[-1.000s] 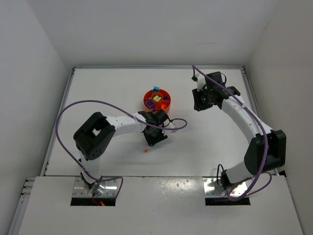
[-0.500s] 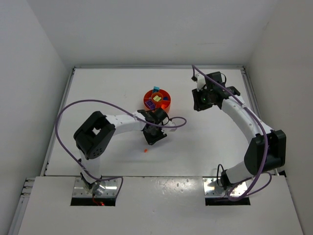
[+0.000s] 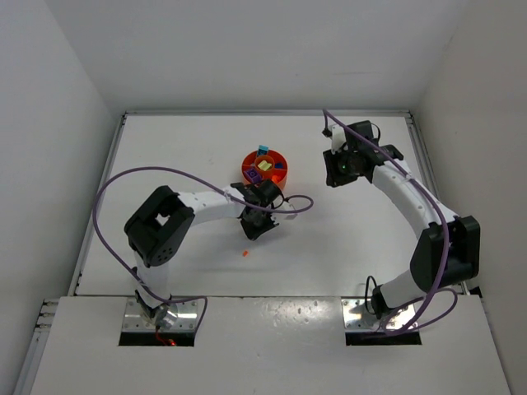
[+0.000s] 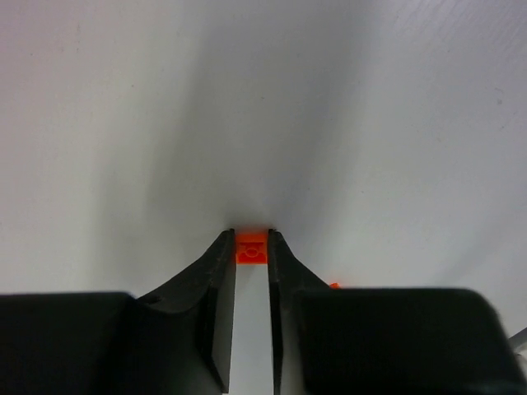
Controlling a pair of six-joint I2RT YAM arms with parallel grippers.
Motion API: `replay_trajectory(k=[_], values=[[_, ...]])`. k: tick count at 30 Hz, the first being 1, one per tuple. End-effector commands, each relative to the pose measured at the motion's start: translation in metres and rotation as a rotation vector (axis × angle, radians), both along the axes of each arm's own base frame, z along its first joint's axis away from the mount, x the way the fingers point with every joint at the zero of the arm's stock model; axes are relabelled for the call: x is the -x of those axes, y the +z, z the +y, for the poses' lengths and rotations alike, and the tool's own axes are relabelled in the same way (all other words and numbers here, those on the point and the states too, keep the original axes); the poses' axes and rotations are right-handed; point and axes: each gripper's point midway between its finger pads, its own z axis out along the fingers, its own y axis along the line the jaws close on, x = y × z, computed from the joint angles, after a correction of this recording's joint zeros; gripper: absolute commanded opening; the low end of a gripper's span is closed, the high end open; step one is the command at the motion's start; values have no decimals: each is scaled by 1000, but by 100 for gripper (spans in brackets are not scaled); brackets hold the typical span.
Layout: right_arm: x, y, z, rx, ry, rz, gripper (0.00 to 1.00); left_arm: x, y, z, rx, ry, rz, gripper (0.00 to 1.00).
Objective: Sort the legos into containers by color
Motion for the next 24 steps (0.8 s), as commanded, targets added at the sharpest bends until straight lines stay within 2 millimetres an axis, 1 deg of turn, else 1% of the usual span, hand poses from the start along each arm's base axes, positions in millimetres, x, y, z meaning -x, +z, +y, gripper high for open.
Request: replay_trajectory(k=[1,3,4,5,6,7,9,10,11,12,13,14,15,16,17,19,20,21,23,24], values=[[-9,11,0,-18,2,-39,28,11,-20,15,-56,2,76,19],[-9,11,0,-18,2,-39,28,11,-20,15,-56,2,76,13],[-9,14,0,-20,2,-48,28,12,-20,14,-49,0,82,11],[-9,14,0,-20,2,-48,28,8,-14,9,-33,0,66,7],[-9,14,0,-20,2,-48,28,6,-12,7,-27,0,59,5],[-10,14,-2,-13,-3,-49,28,-1,2,1,1,-1,31,4],[-8,11,-2,-11,-3,-41,28,-9,16,-11,43,-5,6,4],[-10,12,-2,-13,-3,-49,28,-19,34,-21,79,-6,-30,3],[-10,12,-3,-6,-9,-51,28,-26,48,-27,109,2,-57,3],[-10,12,-3,-6,-9,-51,28,-31,56,-33,126,1,-75,2],[-10,15,-3,-8,-9,-60,28,-35,68,-40,161,8,-90,2],[-10,15,-3,-8,-9,-60,28,-45,85,-50,200,19,-121,2],[-11,15,-7,-8,-18,-60,28,-50,98,-55,225,18,-146,0],[-11,15,-7,-8,-18,-60,28,-53,106,-61,249,22,-154,0],[-11,15,-7,-8,-18,-60,28,-61,120,-69,282,20,-187,0],[-12,15,-10,-7,-27,-60,28,-70,133,-74,303,39,-224,0],[-12,15,-10,-7,-27,-60,28,-80,147,-78,321,48,-269,0],[-12,15,-11,0,-33,-62,28,-84,146,-79,314,54,-277,0],[-15,18,-14,-2,-42,-71,28,-96,151,-85,318,64,-308,0],[-16,18,-18,-2,-53,-71,28,-103,150,-83,315,68,-315,0]])
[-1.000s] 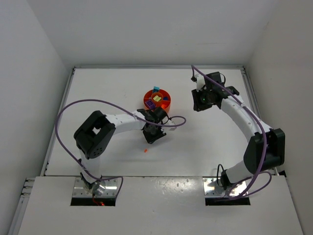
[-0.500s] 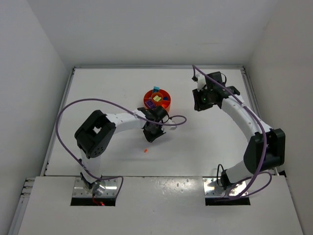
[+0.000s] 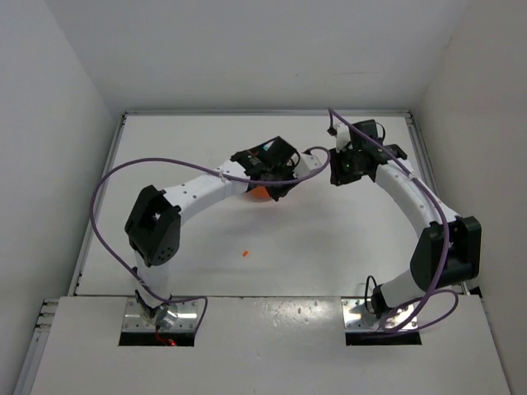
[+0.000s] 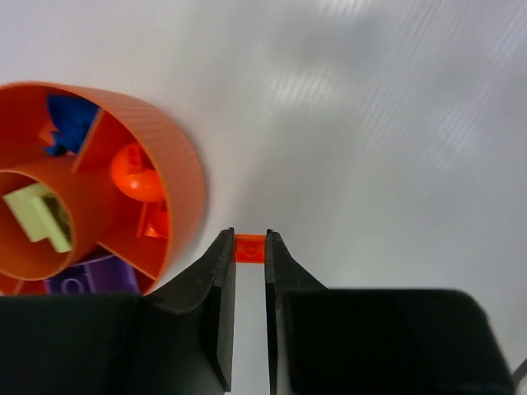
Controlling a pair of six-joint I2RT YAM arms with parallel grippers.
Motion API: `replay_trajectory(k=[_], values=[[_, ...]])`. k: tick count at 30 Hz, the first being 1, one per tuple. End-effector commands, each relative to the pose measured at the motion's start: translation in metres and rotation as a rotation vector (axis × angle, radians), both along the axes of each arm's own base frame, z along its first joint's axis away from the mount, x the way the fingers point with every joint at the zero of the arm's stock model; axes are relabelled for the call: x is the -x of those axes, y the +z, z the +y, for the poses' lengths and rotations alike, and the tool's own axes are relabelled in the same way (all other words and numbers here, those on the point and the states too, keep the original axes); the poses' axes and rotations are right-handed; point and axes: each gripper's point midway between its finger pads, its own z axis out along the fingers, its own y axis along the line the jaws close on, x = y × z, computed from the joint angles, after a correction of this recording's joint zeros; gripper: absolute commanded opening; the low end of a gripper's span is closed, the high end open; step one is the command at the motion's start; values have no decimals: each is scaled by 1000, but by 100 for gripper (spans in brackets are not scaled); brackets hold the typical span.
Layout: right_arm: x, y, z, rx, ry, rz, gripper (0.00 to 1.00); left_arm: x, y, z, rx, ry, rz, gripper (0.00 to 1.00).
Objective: Sort the legos into containers by color
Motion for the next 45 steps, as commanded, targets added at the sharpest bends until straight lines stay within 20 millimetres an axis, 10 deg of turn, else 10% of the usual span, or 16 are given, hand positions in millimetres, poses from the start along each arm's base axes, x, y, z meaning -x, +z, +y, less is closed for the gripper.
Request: replay_trajectory(k=[1,17,30,45], values=[[-12,18,-6,-10,-25,-67,28,-27,23,-3,39,53,-68,0],[-13,16,-8,-47,-24,-50,28,-81,10,9,15,156,-102,0],[-13,16,-10,-54,-27,-49,28,-87,8,17,0,194,-114,25],[-11,18,-10,-54,-27,-49,28,-87,69,32,64,232,-218,39]])
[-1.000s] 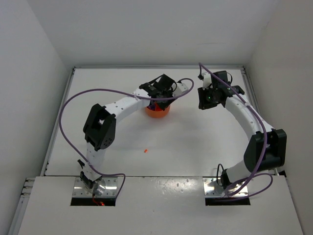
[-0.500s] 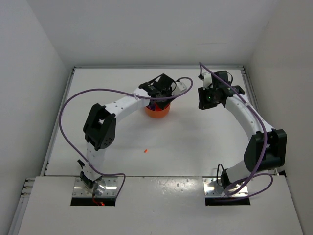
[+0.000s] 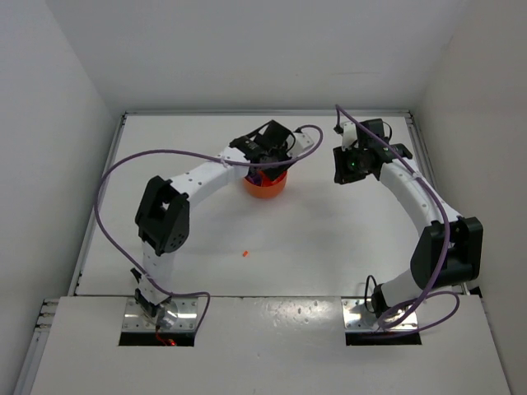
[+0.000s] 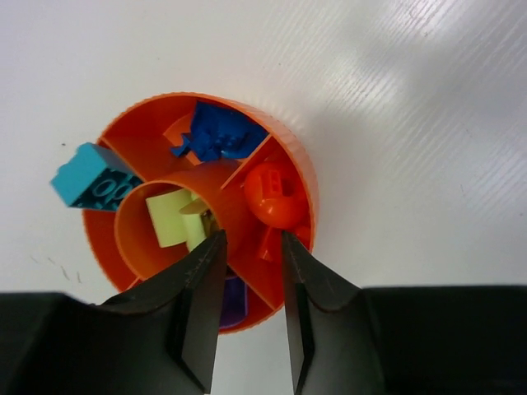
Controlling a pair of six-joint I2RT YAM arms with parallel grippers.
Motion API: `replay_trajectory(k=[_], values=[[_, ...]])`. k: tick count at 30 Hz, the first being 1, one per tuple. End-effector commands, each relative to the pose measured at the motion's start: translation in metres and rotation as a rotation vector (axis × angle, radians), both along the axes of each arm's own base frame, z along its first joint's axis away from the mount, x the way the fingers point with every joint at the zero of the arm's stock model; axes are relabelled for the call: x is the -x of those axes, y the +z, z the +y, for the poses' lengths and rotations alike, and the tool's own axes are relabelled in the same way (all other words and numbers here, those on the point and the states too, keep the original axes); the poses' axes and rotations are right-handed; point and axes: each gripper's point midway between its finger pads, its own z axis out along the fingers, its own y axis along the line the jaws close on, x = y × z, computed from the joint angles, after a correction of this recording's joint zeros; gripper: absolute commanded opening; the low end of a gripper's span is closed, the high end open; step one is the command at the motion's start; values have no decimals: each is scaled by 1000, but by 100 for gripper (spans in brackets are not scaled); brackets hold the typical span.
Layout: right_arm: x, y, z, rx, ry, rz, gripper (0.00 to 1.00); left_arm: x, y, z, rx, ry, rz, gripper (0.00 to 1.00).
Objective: Sort the legos into containers by color
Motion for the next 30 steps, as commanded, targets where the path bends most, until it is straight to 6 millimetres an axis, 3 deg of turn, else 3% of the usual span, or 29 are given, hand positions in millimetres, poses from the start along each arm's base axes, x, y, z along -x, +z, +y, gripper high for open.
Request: replay_trajectory(k=[1,5,6,8,9,11,12,13,14,16,17,20,21,25,30], values=[[-6,22,6,-39,25,-65,28,-6,73,9,107,34,-125,37],[15,24,31,-109,168,-64,28,-2,129,33,220,88,-186,34],[30,20,48,-181,245,-37,28,0,148,54,267,135,-202,33],[45,21,64,-208,344,-48,30,8,158,75,336,162,-176,32],[51,26,74,-231,391,-58,32,8,161,105,383,242,-175,32],[68,25,98,-220,515,-52,36,15,155,131,429,288,-148,32],[76,27,108,-212,566,-49,36,18,157,157,444,342,-158,34],[83,21,118,-203,614,-23,37,25,132,170,423,370,-111,37],[94,22,140,-165,719,-36,37,30,125,176,429,375,-89,43],[108,15,164,-116,846,-12,39,43,100,198,436,425,-16,46],[128,11,186,-93,951,-1,41,48,94,205,449,431,5,52],[154,3,216,-18,1153,4,45,63,81,233,495,490,32,71],[170,-10,228,7,1237,43,50,64,80,238,499,504,43,80],[194,-34,244,68,1443,52,58,77,65,268,517,530,106,85],[208,-56,258,125,1688,-34,54,86,51,285,598,552,181,85]])
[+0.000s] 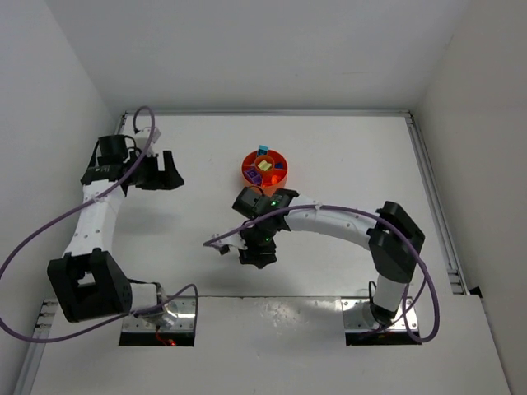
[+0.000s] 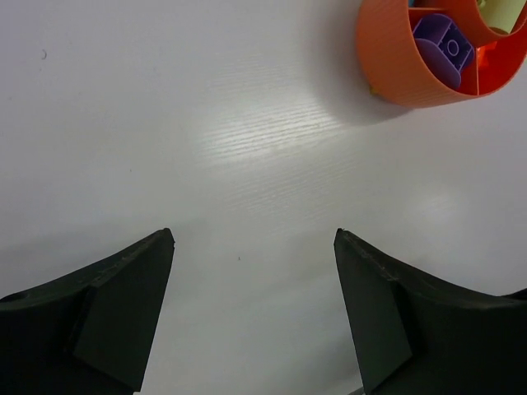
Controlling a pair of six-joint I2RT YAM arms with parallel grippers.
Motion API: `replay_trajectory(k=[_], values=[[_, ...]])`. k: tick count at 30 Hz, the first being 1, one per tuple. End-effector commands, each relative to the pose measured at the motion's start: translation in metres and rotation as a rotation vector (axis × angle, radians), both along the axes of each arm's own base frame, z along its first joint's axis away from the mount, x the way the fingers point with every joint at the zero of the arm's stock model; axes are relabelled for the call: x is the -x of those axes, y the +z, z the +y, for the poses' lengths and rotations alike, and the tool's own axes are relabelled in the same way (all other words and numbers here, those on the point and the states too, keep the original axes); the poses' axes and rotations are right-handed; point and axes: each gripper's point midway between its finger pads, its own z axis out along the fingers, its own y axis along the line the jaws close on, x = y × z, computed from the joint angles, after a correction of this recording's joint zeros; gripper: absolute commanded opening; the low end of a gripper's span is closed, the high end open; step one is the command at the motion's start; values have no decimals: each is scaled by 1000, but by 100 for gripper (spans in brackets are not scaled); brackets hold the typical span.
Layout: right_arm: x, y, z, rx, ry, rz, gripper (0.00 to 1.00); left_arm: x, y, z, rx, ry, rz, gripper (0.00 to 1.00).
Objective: Sort the legos into containers by color
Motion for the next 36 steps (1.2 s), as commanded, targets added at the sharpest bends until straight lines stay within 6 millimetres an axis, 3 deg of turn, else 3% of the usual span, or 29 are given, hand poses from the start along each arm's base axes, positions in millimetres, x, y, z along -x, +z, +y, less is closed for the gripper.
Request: replay_trajectory(k=[1,7,13,18,36], values=[[-2,-5,10,-48,218,-114,53,10,8,-5,108,-63,-21,85],[-10,-21,30,-54,376,-211,50,9,7,11,211,-39,-15,85],[-26,-45,46,-30,400,-266,39,13,10,20,251,-24,-21,85],[-36,-50,60,-37,392,-297,35,15,8,23,258,-28,-27,85],[-49,-83,56,38,380,-301,36,15,-1,27,275,-28,-8,85]])
